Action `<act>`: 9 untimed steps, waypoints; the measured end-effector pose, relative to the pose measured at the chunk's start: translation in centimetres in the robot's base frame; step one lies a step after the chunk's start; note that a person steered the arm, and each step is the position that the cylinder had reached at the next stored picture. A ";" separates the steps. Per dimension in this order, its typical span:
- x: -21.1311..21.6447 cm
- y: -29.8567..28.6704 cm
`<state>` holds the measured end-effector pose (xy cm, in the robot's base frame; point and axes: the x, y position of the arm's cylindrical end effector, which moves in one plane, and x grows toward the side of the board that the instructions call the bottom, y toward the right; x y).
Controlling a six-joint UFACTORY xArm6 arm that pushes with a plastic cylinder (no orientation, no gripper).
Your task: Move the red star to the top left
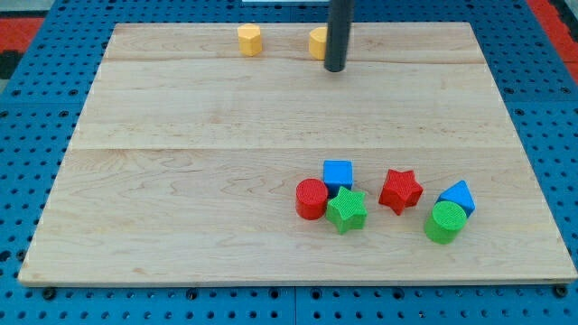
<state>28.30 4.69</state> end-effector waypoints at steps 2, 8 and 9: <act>-3.1 0.2; 23.7 9.6; 22.6 3.8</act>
<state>50.89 8.49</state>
